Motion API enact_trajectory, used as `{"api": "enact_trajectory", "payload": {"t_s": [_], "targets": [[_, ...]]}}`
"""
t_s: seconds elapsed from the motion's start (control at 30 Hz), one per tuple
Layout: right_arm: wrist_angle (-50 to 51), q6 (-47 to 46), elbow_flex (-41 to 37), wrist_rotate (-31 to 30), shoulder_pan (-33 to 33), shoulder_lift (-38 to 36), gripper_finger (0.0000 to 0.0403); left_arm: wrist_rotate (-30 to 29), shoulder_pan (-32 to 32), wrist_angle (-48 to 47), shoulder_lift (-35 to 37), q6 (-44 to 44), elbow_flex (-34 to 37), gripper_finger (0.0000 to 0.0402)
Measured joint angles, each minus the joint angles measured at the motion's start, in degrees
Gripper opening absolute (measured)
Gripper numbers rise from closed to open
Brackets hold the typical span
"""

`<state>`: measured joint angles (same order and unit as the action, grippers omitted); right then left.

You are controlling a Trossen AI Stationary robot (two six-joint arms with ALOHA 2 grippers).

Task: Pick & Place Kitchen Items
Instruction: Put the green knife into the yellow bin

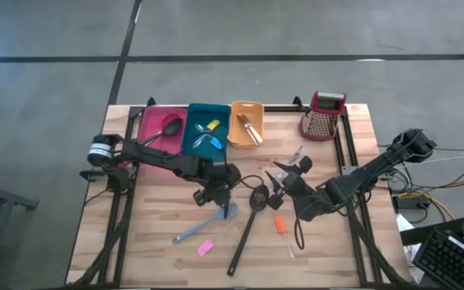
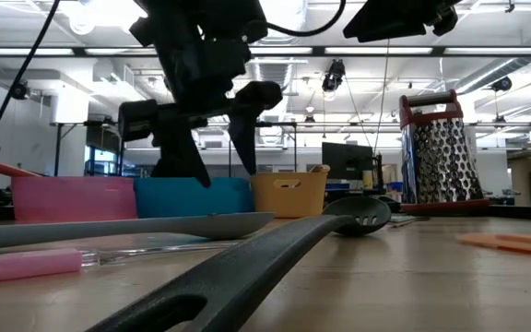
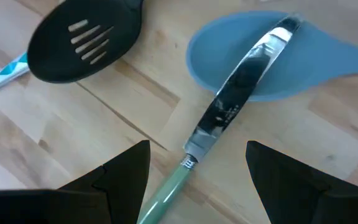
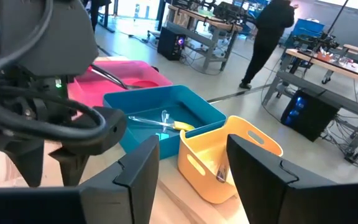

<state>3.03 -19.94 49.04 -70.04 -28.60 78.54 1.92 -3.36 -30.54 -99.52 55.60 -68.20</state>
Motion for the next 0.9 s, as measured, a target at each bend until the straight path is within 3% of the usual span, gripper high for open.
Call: {"api": "enact_trajectory", "payload": {"t_s": [0.4, 0.9], "targets": [[0.2, 0.24, 0.0, 0.0, 0.0, 0.0, 0.0206, 0.7, 6.52, 0.07, -3.92, -1.23, -0.46, 0.0228], [0.21, 0.44, 0.0, 0.0, 0.0, 0.0, 0.0179, 2.4, 7.01, 1.61, -8.15, 0.14, -0.35, 0.0209]]}}
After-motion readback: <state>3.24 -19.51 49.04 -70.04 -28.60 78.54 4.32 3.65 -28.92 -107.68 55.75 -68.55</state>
